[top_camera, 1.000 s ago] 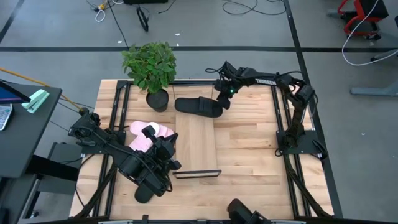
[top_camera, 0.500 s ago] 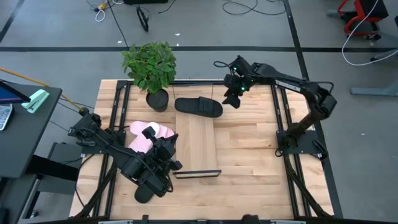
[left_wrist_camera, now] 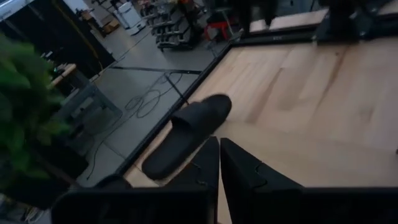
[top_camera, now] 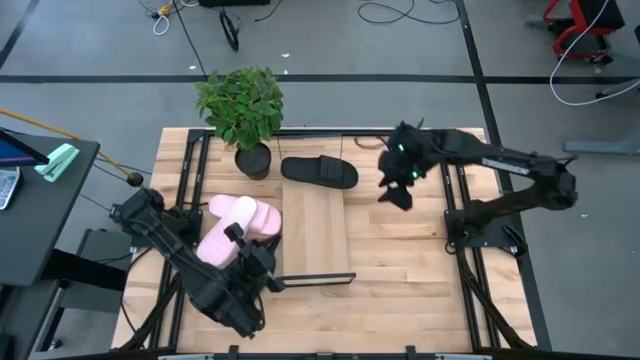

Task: Pick and place slides into the shelf
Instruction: Put the black slipper on the shelf

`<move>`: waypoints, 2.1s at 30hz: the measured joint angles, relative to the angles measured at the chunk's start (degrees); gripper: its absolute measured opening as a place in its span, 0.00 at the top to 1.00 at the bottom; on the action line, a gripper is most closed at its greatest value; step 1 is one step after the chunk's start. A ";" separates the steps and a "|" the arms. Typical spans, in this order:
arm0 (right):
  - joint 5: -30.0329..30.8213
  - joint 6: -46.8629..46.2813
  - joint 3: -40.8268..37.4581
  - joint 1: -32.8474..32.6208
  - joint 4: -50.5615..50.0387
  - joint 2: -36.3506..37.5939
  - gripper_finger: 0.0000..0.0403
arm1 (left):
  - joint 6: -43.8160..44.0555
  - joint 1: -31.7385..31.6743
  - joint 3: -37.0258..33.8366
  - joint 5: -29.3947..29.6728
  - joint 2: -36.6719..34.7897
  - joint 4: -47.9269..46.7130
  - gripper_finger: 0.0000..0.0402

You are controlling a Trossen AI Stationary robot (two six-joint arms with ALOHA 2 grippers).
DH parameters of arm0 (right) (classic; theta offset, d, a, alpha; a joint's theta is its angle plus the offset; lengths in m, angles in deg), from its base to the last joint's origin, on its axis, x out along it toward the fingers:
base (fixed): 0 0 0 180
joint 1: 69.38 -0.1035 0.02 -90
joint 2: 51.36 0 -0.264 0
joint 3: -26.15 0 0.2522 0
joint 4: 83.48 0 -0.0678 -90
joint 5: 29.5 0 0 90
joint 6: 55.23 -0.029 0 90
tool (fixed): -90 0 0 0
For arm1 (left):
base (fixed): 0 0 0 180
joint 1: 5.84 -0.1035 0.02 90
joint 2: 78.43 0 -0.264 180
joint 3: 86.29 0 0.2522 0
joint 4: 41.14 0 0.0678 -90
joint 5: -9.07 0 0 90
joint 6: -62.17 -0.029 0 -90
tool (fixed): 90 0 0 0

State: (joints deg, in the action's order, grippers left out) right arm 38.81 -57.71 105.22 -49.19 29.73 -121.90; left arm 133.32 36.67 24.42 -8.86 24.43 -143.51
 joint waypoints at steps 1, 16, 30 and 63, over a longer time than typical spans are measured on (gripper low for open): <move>1.14 -1.67 -1.94 -1.75 1.41 1.87 0.35 | 2.43 0.44 -1.82 -0.05 0.03 -0.26 0.96; 17.29 -27.40 -28.36 -18.15 15.14 23.84 0.35 | 25.37 7.30 -18.01 -1.54 0.03 -1.01 0.94; 18.69 -35.09 -35.62 -19.02 20.13 25.17 0.35 | 25.74 19.68 -27.14 -12.36 0.01 4.70 0.98; 17.57 -28.84 -35.61 -19.32 21.39 25.15 0.35 | -14.27 15.32 -27.32 -31.34 0.01 25.60 0.76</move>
State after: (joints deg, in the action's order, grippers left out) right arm 56.38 -86.56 69.60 -68.50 51.12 -96.75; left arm 119.05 51.99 -2.91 -40.19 24.44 -117.91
